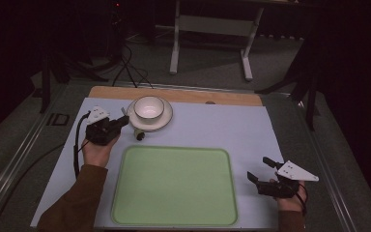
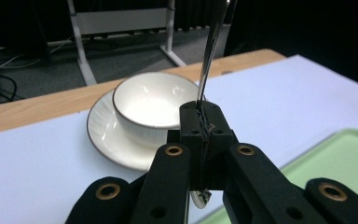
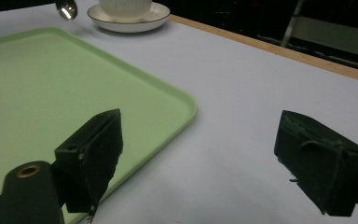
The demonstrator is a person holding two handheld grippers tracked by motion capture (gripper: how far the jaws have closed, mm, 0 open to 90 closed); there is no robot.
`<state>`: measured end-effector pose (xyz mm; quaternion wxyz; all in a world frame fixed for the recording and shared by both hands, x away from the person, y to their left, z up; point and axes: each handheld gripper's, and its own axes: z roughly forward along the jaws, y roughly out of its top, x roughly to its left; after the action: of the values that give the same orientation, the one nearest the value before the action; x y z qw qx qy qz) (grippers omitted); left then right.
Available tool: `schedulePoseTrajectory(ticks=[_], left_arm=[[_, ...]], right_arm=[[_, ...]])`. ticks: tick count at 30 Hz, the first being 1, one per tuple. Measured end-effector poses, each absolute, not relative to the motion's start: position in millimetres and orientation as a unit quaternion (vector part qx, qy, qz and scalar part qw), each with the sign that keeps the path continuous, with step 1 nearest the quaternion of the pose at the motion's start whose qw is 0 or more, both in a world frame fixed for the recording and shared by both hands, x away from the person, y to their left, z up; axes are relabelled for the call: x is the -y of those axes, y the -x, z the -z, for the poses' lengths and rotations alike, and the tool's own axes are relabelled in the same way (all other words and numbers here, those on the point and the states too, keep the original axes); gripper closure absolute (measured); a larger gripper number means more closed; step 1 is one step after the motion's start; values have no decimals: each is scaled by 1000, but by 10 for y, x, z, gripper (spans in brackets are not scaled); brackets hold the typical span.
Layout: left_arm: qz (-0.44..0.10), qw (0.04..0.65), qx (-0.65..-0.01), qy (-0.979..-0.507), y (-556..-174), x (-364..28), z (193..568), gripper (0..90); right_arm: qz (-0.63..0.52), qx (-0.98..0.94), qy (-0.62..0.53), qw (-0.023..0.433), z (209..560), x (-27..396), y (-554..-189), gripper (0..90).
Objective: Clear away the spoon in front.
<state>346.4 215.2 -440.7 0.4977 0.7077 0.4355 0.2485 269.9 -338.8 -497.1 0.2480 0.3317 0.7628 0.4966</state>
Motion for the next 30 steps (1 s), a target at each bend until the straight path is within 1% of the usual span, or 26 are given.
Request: schedulePoseTrajectory(ticks=[5, 10, 13, 22, 27, 30], left_arm=[[-242, 476, -437, -724, -3396, -2167, 4419, 895], [-230, 457, -443, -736, -3420, -2183, 4467, 895], [-225, 462, -447, -732, -3475, -2177, 4510, 895], [-234, 480, -449, -717, -3693, -2058, 4661, 895], [-227, 485, -451, -714, -3741, -2022, 4712, 899], [-214, 491, -450, -715, -3730, -2027, 4703, 900]], right_arm=[[-495, -764, -332, 248, 4973, 3385, -2702, 150], [-494, -764, -332, 248, 4975, 3384, -2704, 150], [-494, -765, -331, 248, 4976, 3381, -2705, 150], [-494, -764, -332, 248, 4975, 3387, -2705, 150], [-495, -764, -332, 248, 4974, 3392, -2703, 150], [-495, -764, -332, 247, 4975, 3391, -2705, 150]])
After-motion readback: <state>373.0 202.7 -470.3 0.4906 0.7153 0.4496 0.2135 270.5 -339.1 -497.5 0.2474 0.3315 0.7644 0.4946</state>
